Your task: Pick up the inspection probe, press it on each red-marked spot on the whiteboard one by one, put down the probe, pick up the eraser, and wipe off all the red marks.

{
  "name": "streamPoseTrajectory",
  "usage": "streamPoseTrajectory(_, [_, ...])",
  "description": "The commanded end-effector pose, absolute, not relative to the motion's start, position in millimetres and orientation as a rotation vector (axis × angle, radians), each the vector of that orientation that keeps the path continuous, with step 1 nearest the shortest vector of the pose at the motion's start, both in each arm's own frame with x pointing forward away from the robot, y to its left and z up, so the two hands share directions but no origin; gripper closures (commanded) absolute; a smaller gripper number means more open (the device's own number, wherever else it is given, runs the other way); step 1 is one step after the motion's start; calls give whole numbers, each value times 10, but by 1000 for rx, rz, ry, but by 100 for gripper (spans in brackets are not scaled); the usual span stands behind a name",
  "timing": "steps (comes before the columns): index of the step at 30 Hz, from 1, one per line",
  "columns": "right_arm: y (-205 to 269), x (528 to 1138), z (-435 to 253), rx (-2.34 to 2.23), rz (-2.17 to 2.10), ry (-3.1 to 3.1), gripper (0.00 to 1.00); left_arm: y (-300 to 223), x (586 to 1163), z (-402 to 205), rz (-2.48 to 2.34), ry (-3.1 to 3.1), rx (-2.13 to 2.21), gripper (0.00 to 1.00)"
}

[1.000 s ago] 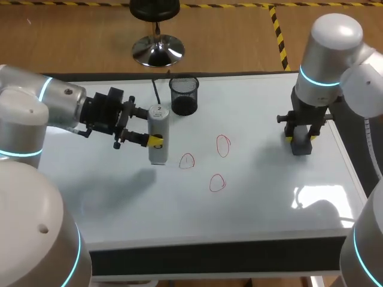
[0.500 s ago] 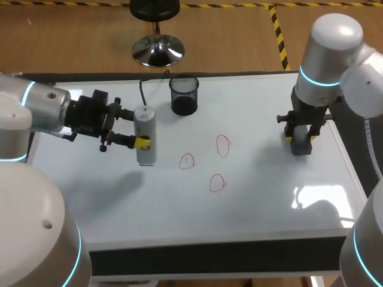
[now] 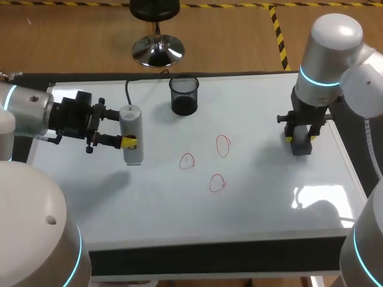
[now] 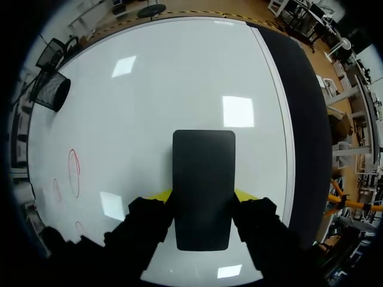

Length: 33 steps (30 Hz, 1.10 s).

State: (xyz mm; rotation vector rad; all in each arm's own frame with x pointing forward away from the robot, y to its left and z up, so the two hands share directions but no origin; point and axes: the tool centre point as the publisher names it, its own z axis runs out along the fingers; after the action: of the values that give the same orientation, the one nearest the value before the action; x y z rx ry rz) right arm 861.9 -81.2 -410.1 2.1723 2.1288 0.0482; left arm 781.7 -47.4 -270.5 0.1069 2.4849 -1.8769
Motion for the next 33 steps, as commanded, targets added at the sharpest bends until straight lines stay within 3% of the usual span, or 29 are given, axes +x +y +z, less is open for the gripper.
streamPoseTrajectory(1, [-819,8618,-4089,2172,48,2131,100,-362,7744,-2648,-1861,2479,86,100])
streamPoseTrajectory(33, [-819,8618,-4089,2172,48,2131,100,190,7691,-2687,-1853,2374,-70,100])
